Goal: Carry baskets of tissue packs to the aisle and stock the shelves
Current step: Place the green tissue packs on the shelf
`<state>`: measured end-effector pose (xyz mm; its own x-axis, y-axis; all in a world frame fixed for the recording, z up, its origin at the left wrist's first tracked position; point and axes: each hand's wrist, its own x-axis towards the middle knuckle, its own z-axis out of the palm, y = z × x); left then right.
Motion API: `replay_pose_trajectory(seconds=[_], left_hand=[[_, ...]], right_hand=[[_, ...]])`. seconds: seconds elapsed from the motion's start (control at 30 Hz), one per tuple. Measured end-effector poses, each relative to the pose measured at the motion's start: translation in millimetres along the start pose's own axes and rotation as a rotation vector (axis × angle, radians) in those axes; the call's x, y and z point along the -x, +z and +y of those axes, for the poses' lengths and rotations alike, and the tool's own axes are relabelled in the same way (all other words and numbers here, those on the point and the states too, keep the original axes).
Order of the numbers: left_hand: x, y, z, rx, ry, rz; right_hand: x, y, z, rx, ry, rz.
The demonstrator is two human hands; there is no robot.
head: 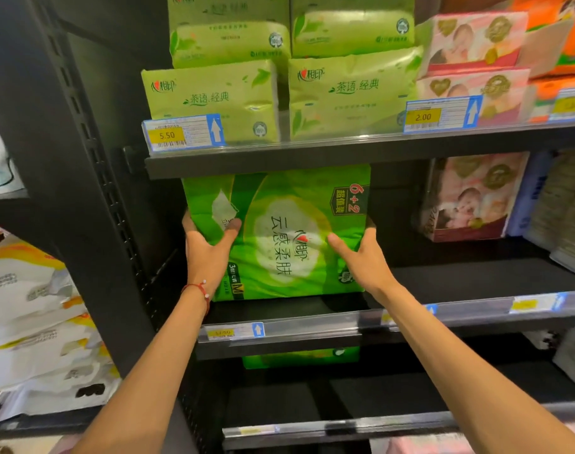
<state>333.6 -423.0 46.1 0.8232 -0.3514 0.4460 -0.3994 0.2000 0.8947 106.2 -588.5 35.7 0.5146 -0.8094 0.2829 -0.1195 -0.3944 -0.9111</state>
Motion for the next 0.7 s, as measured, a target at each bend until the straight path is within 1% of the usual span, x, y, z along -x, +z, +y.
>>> replay_pose_trajectory(seconds=[0.07, 0.13, 0.2, 0.27, 0.33, 0.4, 0.47, 0.57, 0.7], left_hand=[[10.8, -2.3, 5.2, -0.082, -0.007, 0.036], [27.3, -6.0, 12.3, -0.229, 0.019, 0.059], [47.8, -12.3, 19.6, -0.383, 0.083, 0.071], [71.5, -21.0, 26.5, -0.525, 0.198, 0.065], [95.8, -31.0, 31.7, -0.669, 0.330, 0.008], [120.1, -40.8, 33.2, -0.829, 0.458, -0.102], [142.9, -50.9, 31.3, -0.969, 0.547, -0.218], [175.7, -63.5, 28.8, -1.100, 0.617, -0.349], [221.2, -75.3, 27.0, -1.250, 0.694, -0.451]], right_hand=[[12.8, -0.9, 5.2, 0.039, -0.058, 0.050], [35.1, -1.4, 5.0, 0.153, -0.095, 0.158], [58.8, -5.5, 1.4, 0.356, -0.148, 0.246], [82.5, -10.8, -0.9, 0.634, -0.283, 0.278], [104.4, -15.4, -2.3, 0.828, -0.386, 0.270], [127.0, -18.1, -4.2, 0.965, -0.396, 0.206], [149.9, -21.8, -8.3, 1.051, -0.394, 0.159], [182.7, -30.5, -10.4, 1.115, -0.392, 0.100], [225.3, -40.8, -2.4, 1.215, -0.380, 0.027]])
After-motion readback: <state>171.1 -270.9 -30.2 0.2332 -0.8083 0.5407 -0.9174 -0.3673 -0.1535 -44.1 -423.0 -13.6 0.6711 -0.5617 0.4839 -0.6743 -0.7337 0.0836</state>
